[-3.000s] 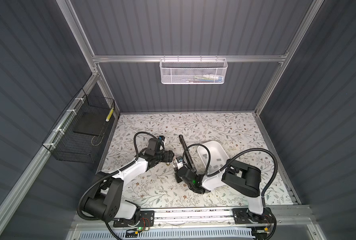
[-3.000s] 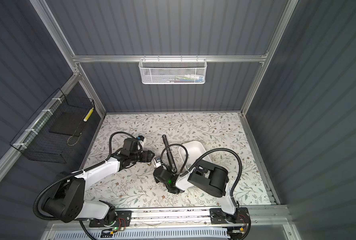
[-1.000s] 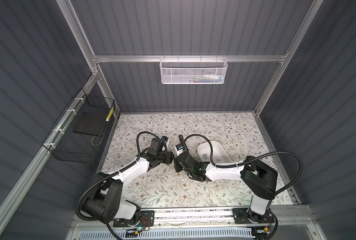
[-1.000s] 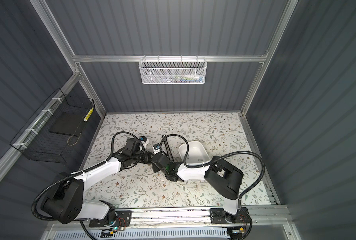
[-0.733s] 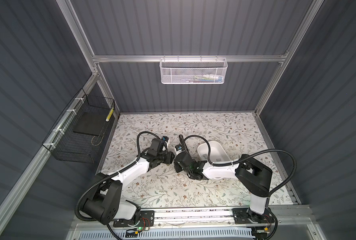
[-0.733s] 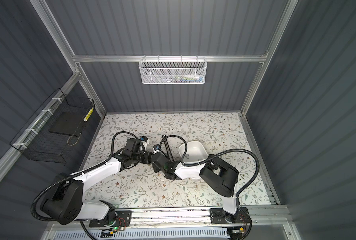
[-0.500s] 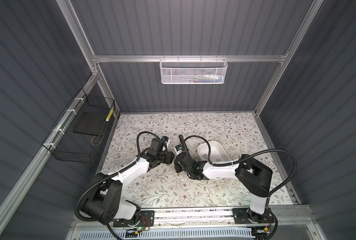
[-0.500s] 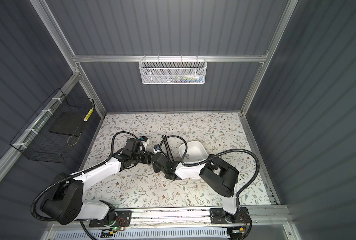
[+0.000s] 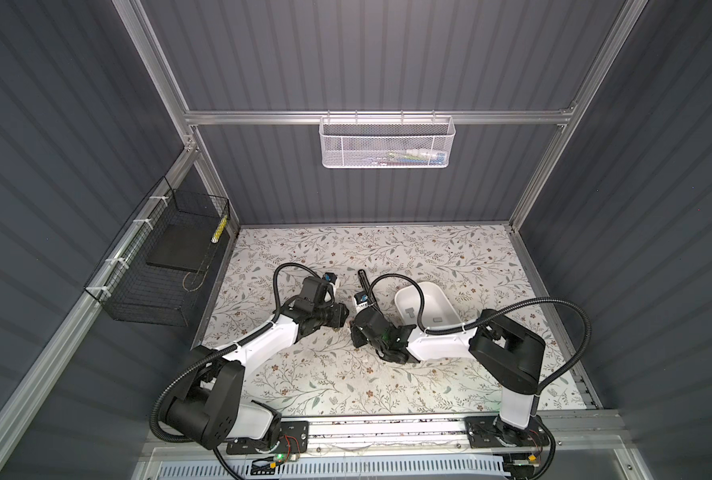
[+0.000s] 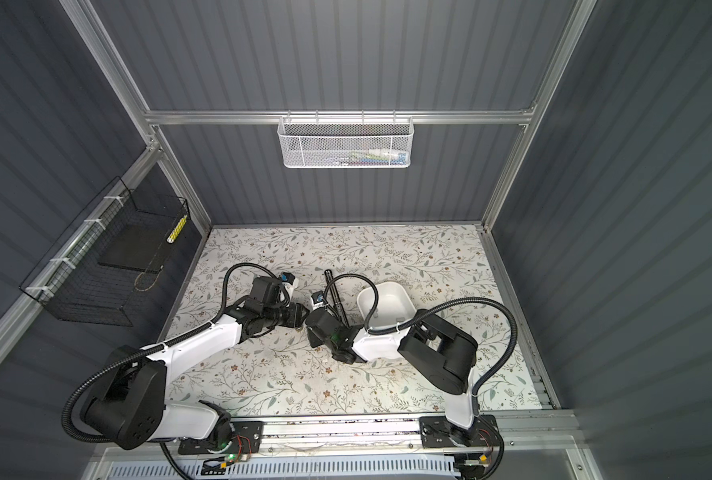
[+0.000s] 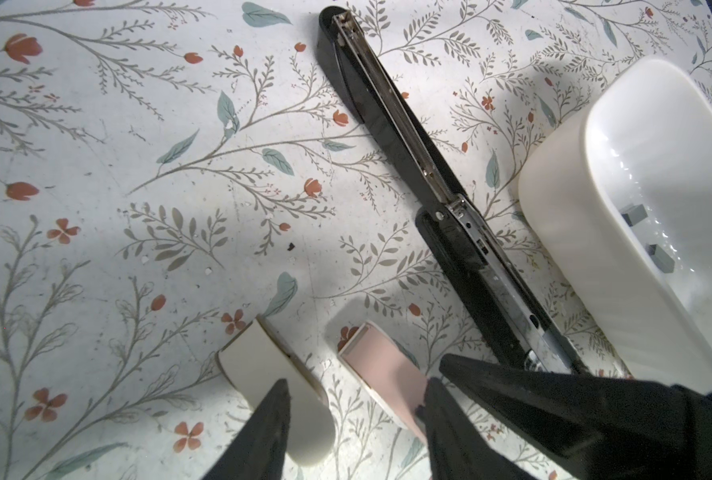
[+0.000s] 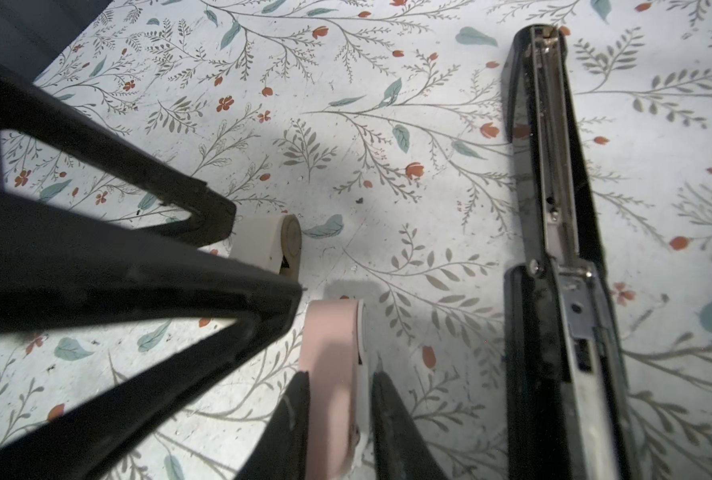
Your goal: Load the staples into the stapler
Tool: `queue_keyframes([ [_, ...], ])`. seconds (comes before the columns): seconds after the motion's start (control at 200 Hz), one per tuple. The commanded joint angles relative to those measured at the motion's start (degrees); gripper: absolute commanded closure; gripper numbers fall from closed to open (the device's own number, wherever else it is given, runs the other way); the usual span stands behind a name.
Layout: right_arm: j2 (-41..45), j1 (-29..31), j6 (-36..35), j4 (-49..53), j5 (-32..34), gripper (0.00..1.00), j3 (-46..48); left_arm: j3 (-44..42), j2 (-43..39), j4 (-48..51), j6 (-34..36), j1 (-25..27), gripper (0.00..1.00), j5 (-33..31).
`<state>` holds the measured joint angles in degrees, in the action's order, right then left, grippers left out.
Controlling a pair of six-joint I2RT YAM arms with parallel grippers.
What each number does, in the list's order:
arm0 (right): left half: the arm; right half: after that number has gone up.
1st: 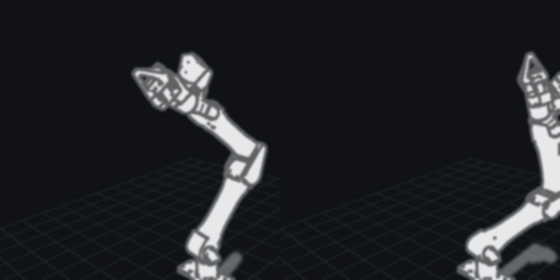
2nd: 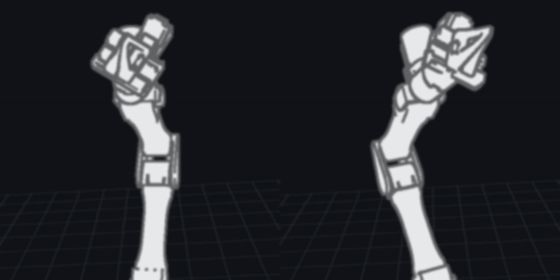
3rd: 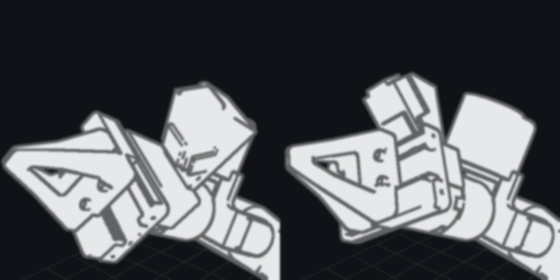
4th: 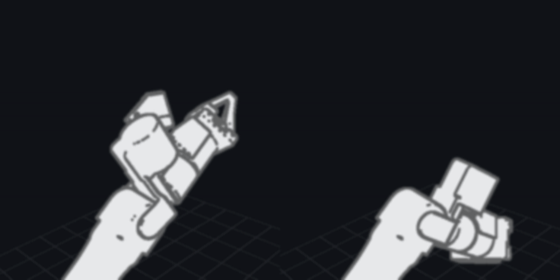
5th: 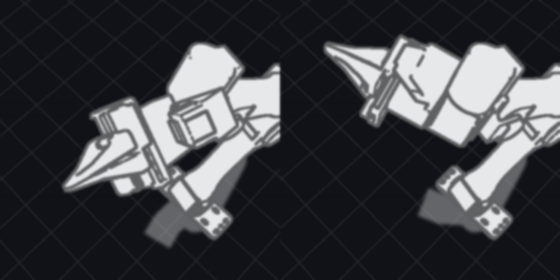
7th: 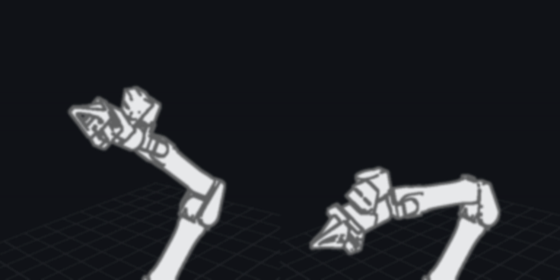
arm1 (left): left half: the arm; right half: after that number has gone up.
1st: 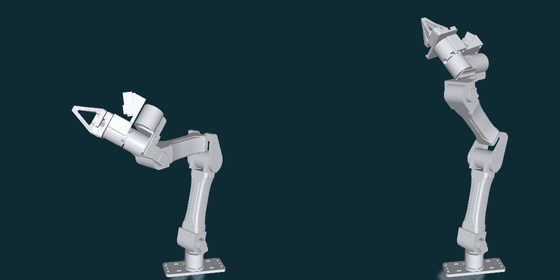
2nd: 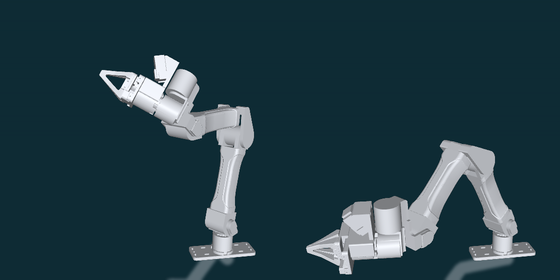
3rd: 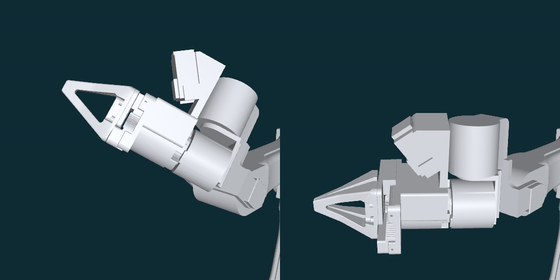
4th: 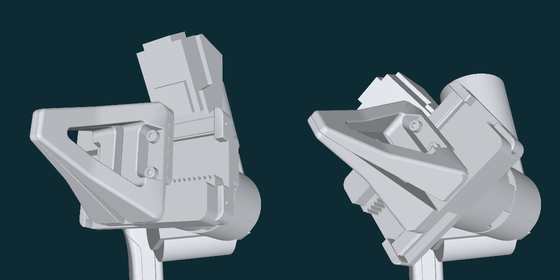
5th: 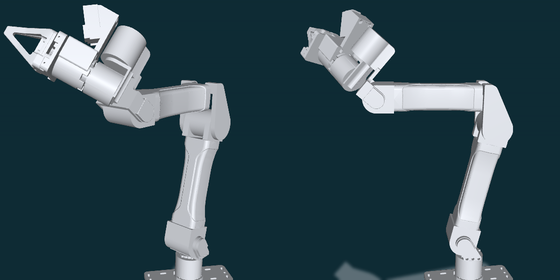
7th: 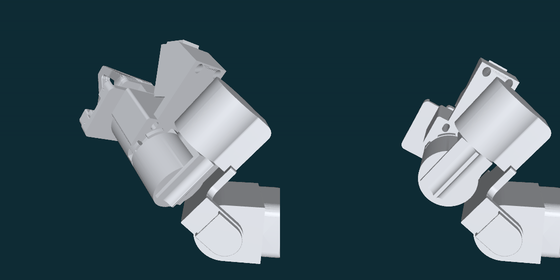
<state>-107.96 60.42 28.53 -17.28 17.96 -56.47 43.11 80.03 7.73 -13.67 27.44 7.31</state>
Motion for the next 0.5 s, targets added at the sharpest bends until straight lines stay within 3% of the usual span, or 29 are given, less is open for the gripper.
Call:
queue_keyframes([
  [0.0,-1.8,0.19,0.88,2.74,-0.87,0.71,1.72,0.44,0.52,0.62,0.83,0.24,0.46,-0.11],
  [0.495,-3.66,1.13,2.1,0.33,-0.43,0.72,4.17,2.02,3.7,1.15,1.02,0.24,0.48,1.57],
])
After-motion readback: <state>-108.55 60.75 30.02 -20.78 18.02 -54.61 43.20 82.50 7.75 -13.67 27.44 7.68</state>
